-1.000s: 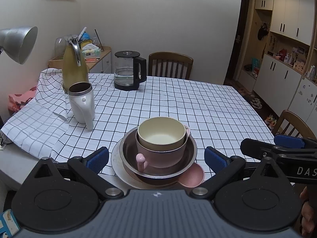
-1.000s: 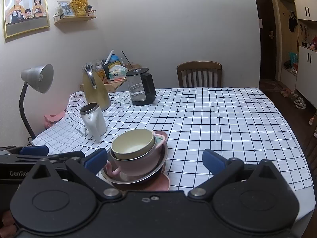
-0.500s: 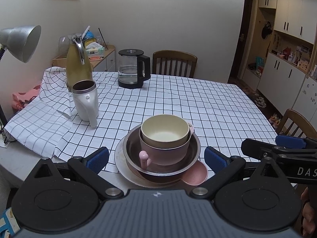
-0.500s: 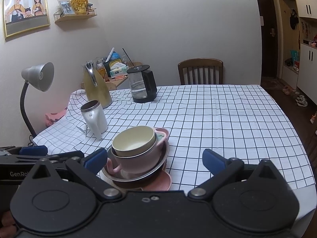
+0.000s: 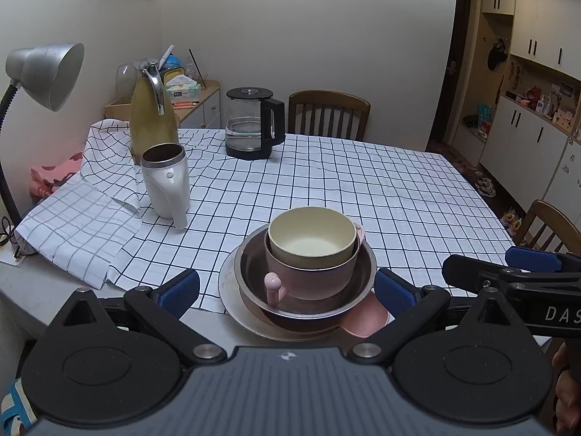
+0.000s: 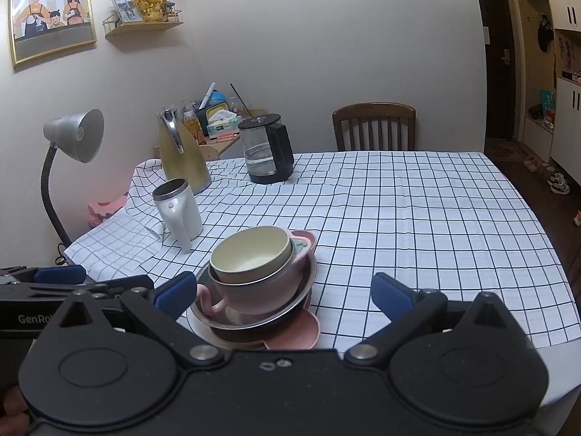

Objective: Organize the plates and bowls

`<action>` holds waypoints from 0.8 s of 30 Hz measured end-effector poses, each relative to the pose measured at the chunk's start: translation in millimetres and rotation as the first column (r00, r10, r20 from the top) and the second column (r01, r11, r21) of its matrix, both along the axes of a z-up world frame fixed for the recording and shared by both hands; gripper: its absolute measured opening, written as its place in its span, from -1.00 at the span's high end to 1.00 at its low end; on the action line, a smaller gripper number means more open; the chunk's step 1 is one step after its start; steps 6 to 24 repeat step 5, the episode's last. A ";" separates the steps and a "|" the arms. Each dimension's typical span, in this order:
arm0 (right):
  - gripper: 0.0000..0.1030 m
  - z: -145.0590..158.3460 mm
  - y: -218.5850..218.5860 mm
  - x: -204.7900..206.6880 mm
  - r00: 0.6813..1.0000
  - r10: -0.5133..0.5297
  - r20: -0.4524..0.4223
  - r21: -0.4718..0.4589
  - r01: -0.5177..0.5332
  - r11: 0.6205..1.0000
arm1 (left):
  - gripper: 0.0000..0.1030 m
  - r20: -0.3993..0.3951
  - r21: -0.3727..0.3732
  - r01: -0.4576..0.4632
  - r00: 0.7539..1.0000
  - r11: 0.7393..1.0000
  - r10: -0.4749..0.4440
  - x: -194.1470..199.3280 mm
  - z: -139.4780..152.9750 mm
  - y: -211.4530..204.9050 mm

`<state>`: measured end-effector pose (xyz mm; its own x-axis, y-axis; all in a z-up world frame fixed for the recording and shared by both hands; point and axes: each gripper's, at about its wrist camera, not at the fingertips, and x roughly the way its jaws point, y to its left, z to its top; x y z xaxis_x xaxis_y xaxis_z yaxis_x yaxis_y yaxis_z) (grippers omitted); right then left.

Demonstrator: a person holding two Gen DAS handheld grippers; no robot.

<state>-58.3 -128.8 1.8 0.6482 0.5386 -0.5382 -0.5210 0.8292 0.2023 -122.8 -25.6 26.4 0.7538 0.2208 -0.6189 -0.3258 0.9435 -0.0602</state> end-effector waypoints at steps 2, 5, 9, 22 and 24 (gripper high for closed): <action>-0.99 -0.8 1.0 0.7 1.000 0.004 -0.002 -0.001 -0.004 1.000 | -1.00 -0.004 -0.002 -0.005 1.000 1.000 0.005 1.0 -0.8 0.9; -0.99 -2.0 2.7 2.3 1.000 0.011 -0.006 -0.002 -0.011 1.000 | -1.00 -0.011 -0.003 -0.011 1.000 1.000 0.011 2.3 -2.0 2.6; -0.99 -2.0 2.7 2.3 1.000 0.011 -0.006 -0.002 -0.011 1.000 | -1.00 -0.011 -0.003 -0.011 1.000 1.000 0.011 2.3 -2.0 2.6; -0.99 -2.0 2.7 2.3 1.000 0.011 -0.006 -0.002 -0.011 1.000 | -1.00 -0.011 -0.003 -0.011 1.000 1.000 0.011 2.3 -2.0 2.6; -0.99 -2.0 2.7 2.3 1.000 0.011 -0.006 -0.002 -0.011 1.000 | -1.00 -0.011 -0.003 -0.011 1.000 1.000 0.011 2.3 -2.0 2.6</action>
